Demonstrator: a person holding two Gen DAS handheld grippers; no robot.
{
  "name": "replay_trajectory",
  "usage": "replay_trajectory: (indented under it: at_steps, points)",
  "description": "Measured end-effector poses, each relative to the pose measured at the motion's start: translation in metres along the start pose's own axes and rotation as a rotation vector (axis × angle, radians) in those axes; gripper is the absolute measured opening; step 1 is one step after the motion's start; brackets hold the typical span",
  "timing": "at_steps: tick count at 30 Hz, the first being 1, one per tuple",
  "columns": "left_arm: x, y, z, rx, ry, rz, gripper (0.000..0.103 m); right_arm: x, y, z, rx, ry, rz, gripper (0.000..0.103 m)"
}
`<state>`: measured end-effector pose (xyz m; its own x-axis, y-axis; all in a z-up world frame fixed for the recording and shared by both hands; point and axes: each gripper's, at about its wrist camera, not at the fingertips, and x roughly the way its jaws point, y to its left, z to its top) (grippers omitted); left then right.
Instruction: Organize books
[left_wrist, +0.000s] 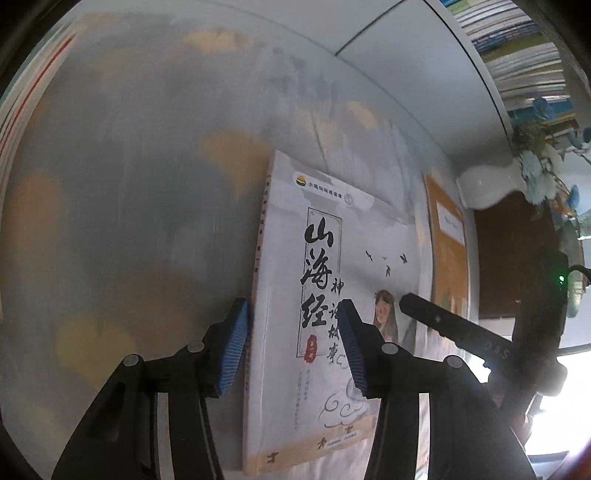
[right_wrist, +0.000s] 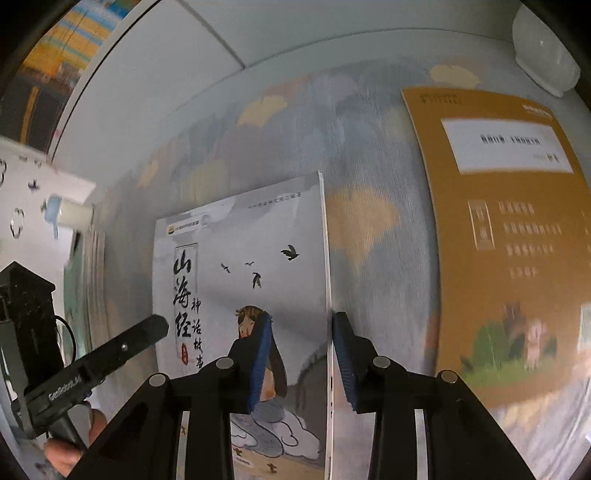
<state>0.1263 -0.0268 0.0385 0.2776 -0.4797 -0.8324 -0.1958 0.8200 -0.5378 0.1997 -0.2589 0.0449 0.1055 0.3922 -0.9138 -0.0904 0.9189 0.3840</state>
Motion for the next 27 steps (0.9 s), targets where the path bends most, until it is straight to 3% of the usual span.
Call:
replay_trajectory:
  at_steps: [13, 16, 20, 27]
  points:
    - [-0.011, -0.004, -0.099, -0.023, 0.07, -0.073, 0.045, -0.024, -0.028, -0.106, -0.018, 0.05, 0.047, 0.034]
    - [-0.015, 0.0, -0.107, -0.055, 0.055, -0.077, 0.045, -0.029, -0.036, -0.119, 0.0, 0.045, 0.067, 0.034]
    - [-0.018, 0.001, -0.115, -0.075, 0.052, -0.052, 0.045, -0.036, -0.036, -0.13, -0.026, 0.041, 0.019, 0.034]
    - [-0.014, -0.005, -0.123, -0.049, 0.057, -0.005, 0.047, -0.029, -0.03, -0.145, -0.014, 0.027, 0.003, 0.033]
